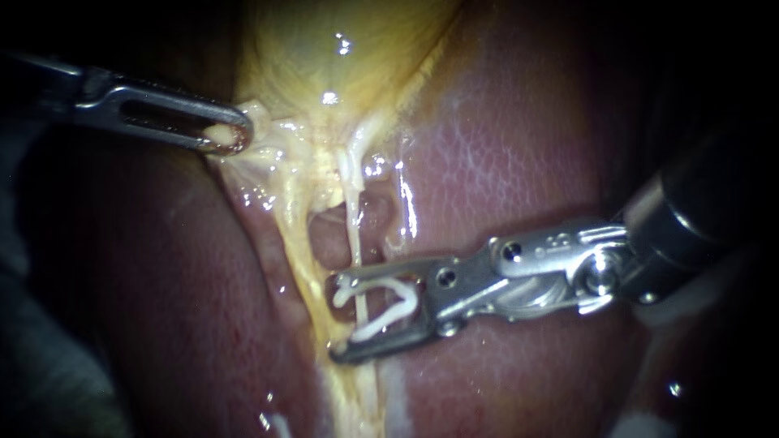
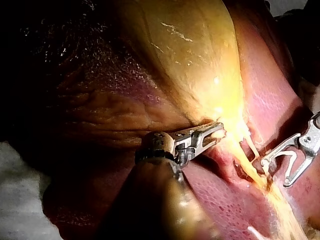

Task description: Clipping first clip left tube

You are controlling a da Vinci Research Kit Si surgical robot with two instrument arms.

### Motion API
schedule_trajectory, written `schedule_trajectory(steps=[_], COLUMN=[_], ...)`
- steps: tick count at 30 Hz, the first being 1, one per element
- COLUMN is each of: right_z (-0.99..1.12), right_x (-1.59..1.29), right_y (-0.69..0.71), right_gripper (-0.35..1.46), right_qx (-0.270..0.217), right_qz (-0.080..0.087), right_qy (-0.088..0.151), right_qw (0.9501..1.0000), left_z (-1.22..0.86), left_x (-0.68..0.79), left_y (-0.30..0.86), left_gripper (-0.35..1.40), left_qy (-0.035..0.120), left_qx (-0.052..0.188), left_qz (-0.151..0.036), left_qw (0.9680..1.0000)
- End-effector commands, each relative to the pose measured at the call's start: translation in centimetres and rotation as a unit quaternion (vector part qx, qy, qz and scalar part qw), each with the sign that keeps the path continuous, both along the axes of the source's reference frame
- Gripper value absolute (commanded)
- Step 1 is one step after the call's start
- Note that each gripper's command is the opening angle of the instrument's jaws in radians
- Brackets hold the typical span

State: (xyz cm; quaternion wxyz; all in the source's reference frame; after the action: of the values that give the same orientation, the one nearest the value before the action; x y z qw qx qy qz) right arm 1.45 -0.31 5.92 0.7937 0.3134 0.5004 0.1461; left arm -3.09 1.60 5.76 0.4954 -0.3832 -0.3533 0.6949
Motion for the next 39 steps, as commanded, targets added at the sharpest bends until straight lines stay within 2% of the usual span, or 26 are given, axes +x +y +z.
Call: schedule_trajectory(steps=[1,10,24,31,39], right_z=[0.06,0.42,0.61,0.6,0.48], right_x=[0.01,-0.01,0.27,0.42,0.52], right_y=[0.0,-0.01,-0.04,-0.07,-0.17], right_gripper=[0.5,0.5,0.5,0.5,0.5], right_qx=[0.002,0.021,0.034,0.045,0.07], right_qz=[0.003,0.015,0.033,0.045,0.033], right_qy=[0.0,-0.007,-0.001,0.016,0.06], right_qw=[1.0,0.9996,0.9989,0.9979,0.9951], left_z=[0.0,0.0,0.0,0.0,0.0], left_x=[0.0,0.0,0.0,0.0,0.0], left_y=[0.0,0.0,0.01,0.01,0.02], left_gripper=[-0.35,-0.35,-0.35,-0.35,-0.35], left_qy=[0.0,0.0,0.0,0.0,0.0], left_qx=[0.0,0.0,0.0,0.0,0.0], left_qz=[0.0,0.0,0.0,0.0,0.0], left_qw=[1.0,1.0,1.0,1.0,1.0])
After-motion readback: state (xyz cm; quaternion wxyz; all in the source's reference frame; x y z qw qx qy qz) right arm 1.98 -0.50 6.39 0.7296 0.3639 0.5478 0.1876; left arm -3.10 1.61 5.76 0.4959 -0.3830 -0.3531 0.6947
